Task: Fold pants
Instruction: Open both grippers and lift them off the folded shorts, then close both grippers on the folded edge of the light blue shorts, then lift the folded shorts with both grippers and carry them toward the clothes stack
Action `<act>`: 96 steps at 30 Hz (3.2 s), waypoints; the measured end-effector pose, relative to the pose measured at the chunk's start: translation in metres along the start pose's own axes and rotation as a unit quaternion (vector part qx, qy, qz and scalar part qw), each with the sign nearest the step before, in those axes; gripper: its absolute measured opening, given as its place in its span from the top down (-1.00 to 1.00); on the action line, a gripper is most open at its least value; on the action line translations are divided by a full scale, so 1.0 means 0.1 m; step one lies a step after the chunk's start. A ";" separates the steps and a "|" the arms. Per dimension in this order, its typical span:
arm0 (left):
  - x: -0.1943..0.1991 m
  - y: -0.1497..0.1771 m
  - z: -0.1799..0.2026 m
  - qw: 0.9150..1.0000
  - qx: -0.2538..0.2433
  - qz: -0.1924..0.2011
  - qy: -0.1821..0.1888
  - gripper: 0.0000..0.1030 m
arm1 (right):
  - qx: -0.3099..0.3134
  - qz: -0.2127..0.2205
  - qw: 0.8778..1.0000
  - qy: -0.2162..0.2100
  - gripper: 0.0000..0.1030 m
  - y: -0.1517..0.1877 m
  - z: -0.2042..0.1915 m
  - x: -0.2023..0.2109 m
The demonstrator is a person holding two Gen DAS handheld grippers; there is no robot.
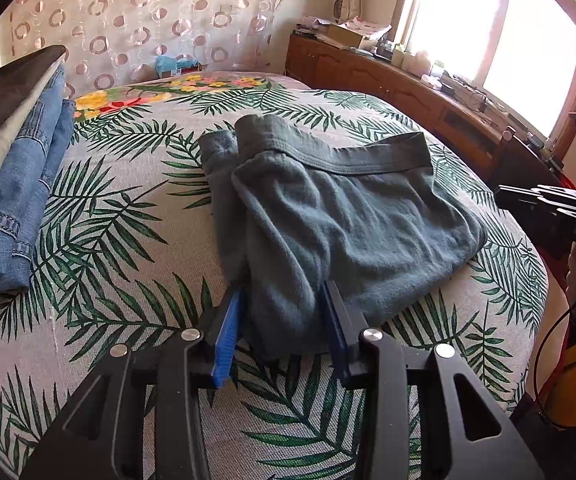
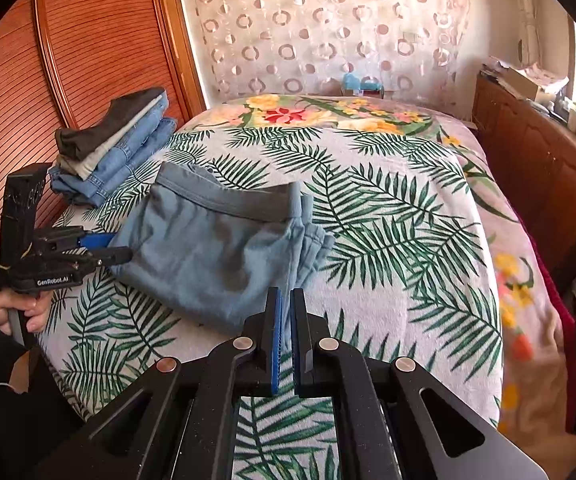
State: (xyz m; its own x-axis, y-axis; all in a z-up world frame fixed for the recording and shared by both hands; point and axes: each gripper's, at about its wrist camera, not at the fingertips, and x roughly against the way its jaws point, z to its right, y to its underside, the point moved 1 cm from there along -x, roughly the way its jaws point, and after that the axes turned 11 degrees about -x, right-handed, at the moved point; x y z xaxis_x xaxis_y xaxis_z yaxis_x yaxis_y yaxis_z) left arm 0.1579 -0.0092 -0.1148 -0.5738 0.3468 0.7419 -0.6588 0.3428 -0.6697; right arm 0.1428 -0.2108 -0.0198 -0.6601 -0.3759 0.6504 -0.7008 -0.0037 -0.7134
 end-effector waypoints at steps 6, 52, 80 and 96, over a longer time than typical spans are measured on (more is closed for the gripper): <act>0.01 -0.03 -0.02 1.000 0.007 -0.001 -0.006 -0.02 | -0.007 -0.003 1.000 -0.004 0.86 -0.03 -0.07 -0.23; -0.59 -0.74 -0.51 1.000 0.010 -0.015 -0.002 -0.55 | -0.039 -0.025 0.998 0.042 0.02 -0.44 0.03 -1.07; -0.60 -0.70 -0.49 1.000 0.004 -0.002 -0.002 -0.47 | -0.022 -0.022 0.999 0.021 0.45 -0.42 0.05 -1.09; -0.43 -0.72 -0.30 0.999 0.009 0.032 0.032 0.54 | -0.027 -0.018 0.999 0.007 0.56 -0.39 0.06 -1.07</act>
State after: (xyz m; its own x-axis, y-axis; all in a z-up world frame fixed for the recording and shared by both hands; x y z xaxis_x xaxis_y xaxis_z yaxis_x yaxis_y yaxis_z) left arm 0.2449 -0.0233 -0.0995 -0.5830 0.4233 0.6935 -0.6303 0.3031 -0.7148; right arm 0.2425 -0.1756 -0.0629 -0.6381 -0.3630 0.6790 -0.7370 0.0330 -0.6750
